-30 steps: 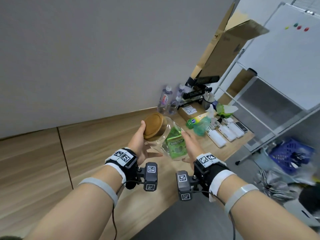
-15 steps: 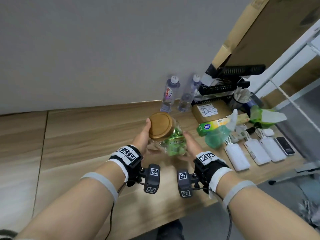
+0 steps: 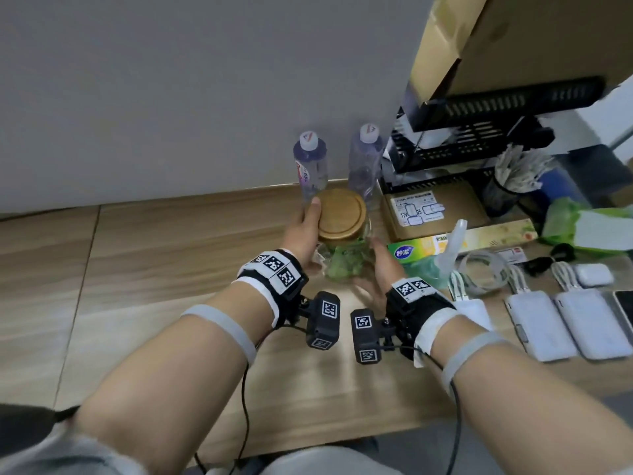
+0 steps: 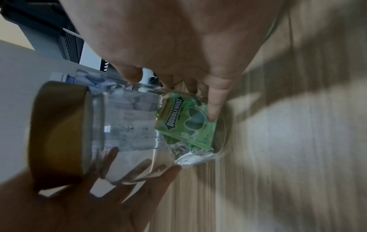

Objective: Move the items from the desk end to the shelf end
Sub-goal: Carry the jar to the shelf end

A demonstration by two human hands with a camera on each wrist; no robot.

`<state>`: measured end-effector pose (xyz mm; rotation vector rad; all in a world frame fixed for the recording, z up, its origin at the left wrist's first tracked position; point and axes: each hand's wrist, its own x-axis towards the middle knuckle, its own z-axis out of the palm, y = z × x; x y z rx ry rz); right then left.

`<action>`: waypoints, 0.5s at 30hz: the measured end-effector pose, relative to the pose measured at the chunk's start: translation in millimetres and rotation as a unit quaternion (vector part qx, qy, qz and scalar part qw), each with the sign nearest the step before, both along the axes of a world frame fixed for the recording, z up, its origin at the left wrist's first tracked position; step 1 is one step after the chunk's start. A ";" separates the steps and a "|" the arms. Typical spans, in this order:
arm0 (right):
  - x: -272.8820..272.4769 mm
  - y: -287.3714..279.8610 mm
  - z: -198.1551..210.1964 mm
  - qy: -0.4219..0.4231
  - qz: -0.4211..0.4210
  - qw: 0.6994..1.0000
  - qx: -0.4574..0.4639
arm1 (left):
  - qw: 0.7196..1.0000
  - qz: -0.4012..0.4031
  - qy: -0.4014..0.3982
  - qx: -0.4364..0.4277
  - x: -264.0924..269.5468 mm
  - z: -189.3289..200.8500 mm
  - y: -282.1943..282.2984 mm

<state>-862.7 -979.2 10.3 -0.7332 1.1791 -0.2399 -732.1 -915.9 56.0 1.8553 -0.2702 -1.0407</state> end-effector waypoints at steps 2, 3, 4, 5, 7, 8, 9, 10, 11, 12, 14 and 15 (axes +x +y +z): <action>1.1 -5.9 -3.4 -0.012 -0.024 1.000 0.009 | 1.000 0.000 -0.015 0.002 1.8 -3.3 -7.6; 2.0 -8.8 -3.9 -0.022 -0.028 0.999 0.013 | 1.000 -0.001 -0.009 0.000 3.6 -5.4 -9.9; 3.2 -11.2 -2.2 -0.030 -0.027 0.999 0.013 | 1.000 0.001 0.006 -0.003 5.8 -7.7 -11.3; 4.6 -13.1 -0.5 -0.036 -0.025 0.999 0.009 | 1.000 0.010 0.025 -0.010 7.1 -8.9 -11.7; 6.5 -17.1 -1.5 -0.033 -0.031 0.999 -0.004 | 0.997 0.039 0.061 -0.023 9.1 -10.4 -10.2; 7.7 -17.8 -1.9 -0.018 -0.029 0.999 -0.012 | 0.995 0.055 0.077 -0.030 9.5 -10.9 -8.5; 8.2 -17.0 -3.8 0.000 -0.024 1.000 -0.015 | 0.993 0.067 0.090 -0.032 10.0 -12.4 -6.0; 8.7 -15.3 -7.8 0.021 -0.016 1.000 -0.012 | 0.991 0.076 0.100 -0.035 10.1 -12.8 -3.1; 8.8 -12.0 -12.9 0.035 -0.010 0.999 -0.001 | 0.990 0.085 0.109 -0.038 10.4 -12.6 0.9; 8.9 -6.6 -18.2 0.046 -0.009 0.999 0.020 | 0.988 0.094 0.117 -0.038 11.8 -13.3 6.2; 10.9 8.1 -27.8 0.065 0.004 0.996 0.058 | 0.987 0.106 0.115 -0.038 16.4 -12.1 21.2; 14.2 16.9 -29.6 0.068 0.016 0.995 0.069 | 0.988 0.111 0.105 -0.038 19.9 -12.0 30.3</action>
